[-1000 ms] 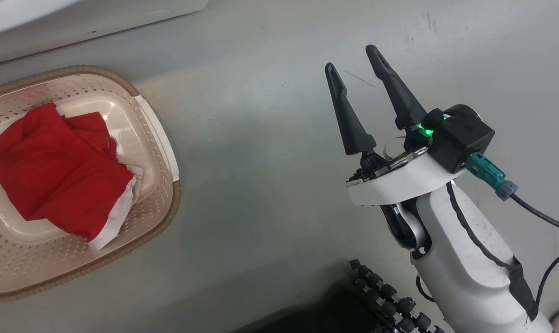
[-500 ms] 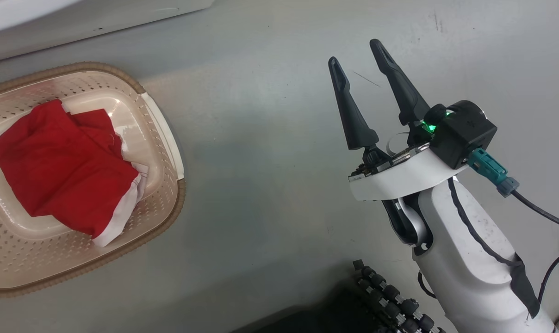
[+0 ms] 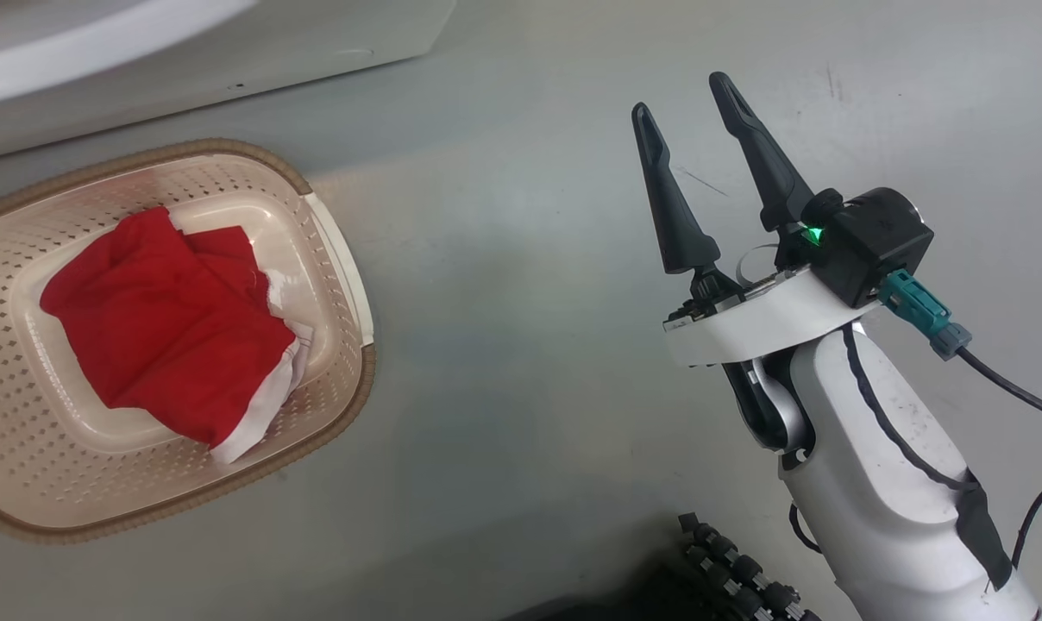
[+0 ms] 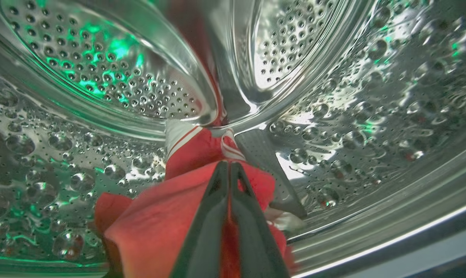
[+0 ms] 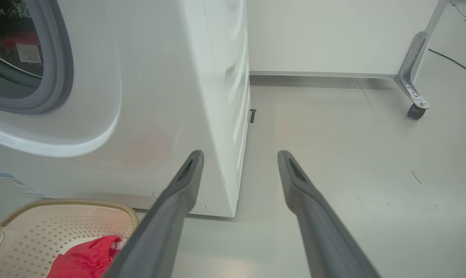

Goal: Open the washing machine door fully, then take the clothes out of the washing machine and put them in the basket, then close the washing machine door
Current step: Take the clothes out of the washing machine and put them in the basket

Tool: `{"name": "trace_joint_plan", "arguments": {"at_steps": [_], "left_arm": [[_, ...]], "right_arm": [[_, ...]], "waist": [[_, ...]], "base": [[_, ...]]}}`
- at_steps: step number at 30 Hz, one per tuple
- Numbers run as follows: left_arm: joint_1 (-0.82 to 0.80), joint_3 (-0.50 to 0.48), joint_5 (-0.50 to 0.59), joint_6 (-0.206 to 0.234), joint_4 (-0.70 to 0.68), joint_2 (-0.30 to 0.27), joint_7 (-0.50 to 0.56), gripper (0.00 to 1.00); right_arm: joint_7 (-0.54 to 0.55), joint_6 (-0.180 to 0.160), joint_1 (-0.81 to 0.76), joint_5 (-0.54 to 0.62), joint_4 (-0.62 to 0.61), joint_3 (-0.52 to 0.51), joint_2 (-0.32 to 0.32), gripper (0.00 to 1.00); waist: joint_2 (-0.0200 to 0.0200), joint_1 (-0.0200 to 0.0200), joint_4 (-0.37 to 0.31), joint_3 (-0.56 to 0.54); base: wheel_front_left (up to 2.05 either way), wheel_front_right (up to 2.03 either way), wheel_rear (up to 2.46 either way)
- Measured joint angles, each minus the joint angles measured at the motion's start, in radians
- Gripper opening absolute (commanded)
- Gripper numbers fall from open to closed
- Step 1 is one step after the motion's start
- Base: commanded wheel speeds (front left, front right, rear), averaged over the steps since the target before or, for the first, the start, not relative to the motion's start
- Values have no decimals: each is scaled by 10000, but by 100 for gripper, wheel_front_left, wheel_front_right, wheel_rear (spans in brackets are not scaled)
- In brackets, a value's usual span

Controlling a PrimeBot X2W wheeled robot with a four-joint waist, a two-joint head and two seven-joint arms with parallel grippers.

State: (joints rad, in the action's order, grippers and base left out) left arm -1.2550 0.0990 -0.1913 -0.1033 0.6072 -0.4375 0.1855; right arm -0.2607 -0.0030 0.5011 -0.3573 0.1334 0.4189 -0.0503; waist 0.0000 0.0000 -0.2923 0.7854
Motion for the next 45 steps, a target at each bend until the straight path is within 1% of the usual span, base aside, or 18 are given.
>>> {"name": "trace_joint_plan", "arguments": {"at_steps": [5,7,10,11,13,21,24,32,39,40,45], "left_arm": [[875,-282,-299,17,-339,343,-989,0],[1315,-403,-397,107,-426,428,-1406,0],[1783,-441,-410,119,-477,476,-1699,0],[2045,-485,-445,194,-518,516,-1879,0],[2552,-546,-464,257,-577,594,-2140,0],[4199,-642,-723,560,-1072,1198,-3114,0],[4881,-688,-771,721,-1269,1404,-3392,0],[6449,-650,-802,894,-1942,1816,-3952,0],[7218,-581,-802,1087,-2801,2157,-4161,0],[7311,-583,-803,1103,-2963,2192,-4169,0],[7730,-583,-817,1126,-3705,2345,-4259,0]], "right_arm": [[0,8,-157,96,198,-115,-2,100],[2,13,-260,98,297,-119,-4,100],[0,17,-360,128,376,-136,-4,100],[2,23,-412,161,403,-140,-4,100],[0,107,-463,190,487,-151,-6,100],[2,140,-940,410,756,-362,-10,100],[2,196,-1125,439,846,-439,-10,100],[2,326,-1664,535,1118,-518,-13,100],[2,395,-2078,627,1317,-694,-19,100],[2,449,-2137,671,1346,-719,-21,100],[2,504,-2413,769,1457,-800,-21,100]], "waist": [[0,0,165,-359],[0,0,232,-538],[0,0,297,-731],[0,0,329,-831],[0,0,393,-1042],[0,-1,679,-1919],[0,-1,802,-2242],[0,-1,1104,-3102],[1,-1,1328,-3863],[0,-1,1358,-3975],[0,-1,1479,-4520]], "base": [[0,0,0],[0,0,0],[0,0,0],[0,0,0],[0,0,0],[0,0,0],[0,0,0],[0,0,0],[0,0,0],[0,0,0],[0,0,0]]}}
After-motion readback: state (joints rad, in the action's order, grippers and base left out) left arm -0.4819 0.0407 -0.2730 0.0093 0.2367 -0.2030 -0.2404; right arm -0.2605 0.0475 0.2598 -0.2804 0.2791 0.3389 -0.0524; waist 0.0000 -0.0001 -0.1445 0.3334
